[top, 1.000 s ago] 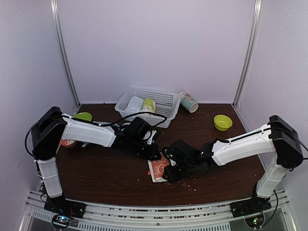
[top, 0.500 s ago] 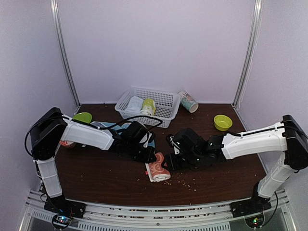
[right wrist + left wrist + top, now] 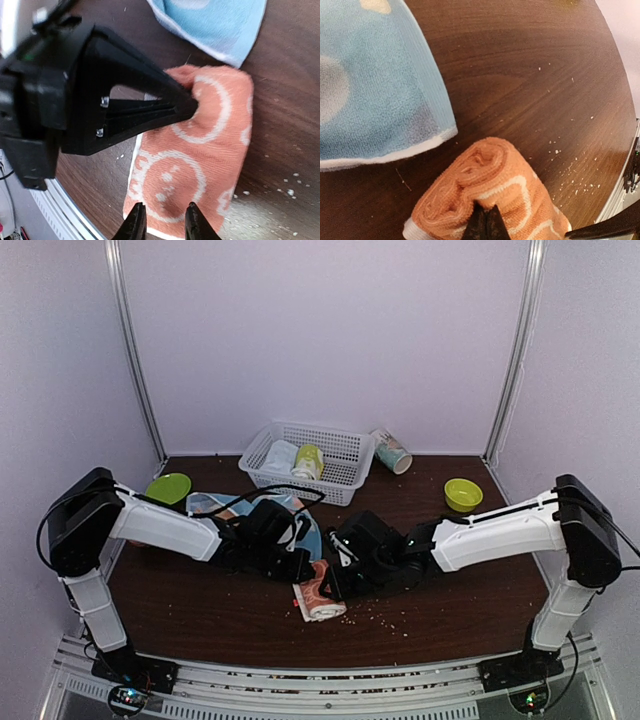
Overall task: Roll the towels
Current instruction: Roll the towel at the center of the board, then pick up the towel from the center of the board.
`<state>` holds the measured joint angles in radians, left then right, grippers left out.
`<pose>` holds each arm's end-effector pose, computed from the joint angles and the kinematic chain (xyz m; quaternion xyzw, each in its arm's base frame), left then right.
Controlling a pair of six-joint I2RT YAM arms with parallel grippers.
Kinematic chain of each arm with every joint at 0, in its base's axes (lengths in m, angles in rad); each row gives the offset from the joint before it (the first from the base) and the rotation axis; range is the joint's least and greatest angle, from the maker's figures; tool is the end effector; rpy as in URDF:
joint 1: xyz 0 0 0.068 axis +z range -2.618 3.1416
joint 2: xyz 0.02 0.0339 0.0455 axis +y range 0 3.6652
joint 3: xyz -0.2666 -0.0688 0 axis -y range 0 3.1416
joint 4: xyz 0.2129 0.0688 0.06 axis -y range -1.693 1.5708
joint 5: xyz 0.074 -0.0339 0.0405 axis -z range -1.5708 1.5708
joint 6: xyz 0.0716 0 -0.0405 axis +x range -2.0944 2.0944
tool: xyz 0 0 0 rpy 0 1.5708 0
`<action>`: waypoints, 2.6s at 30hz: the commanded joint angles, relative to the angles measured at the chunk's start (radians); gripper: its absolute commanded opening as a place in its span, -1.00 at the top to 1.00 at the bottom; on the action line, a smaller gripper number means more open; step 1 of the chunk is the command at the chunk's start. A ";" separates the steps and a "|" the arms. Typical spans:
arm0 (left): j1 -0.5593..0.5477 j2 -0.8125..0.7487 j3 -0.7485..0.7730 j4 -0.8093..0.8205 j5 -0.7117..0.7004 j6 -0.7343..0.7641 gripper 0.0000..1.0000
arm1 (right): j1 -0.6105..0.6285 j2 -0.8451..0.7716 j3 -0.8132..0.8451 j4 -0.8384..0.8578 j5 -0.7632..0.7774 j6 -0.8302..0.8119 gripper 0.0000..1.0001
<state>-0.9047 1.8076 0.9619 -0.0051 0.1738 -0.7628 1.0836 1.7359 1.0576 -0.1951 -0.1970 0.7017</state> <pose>0.2152 -0.2938 0.1445 0.0966 0.9279 -0.3145 0.1757 0.1561 0.3245 0.1791 -0.2105 0.9119 0.3228 0.1413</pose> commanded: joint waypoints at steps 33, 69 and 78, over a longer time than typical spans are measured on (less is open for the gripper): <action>0.007 -0.010 0.051 -0.030 0.037 0.009 0.74 | 0.054 0.051 0.008 -0.077 0.042 -0.041 0.40; 0.006 -0.062 -0.204 0.143 -0.033 -0.014 1.00 | -0.129 0.140 -0.116 0.347 -0.304 0.252 -0.20; 0.006 -0.065 -0.245 0.169 -0.027 -0.023 1.00 | -0.102 0.207 -0.040 0.263 -0.309 0.242 -0.07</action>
<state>-0.9039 1.7374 0.7601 0.2298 0.1555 -0.7776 0.9623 1.8984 0.9794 0.1402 -0.5022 0.9489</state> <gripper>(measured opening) 0.004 0.573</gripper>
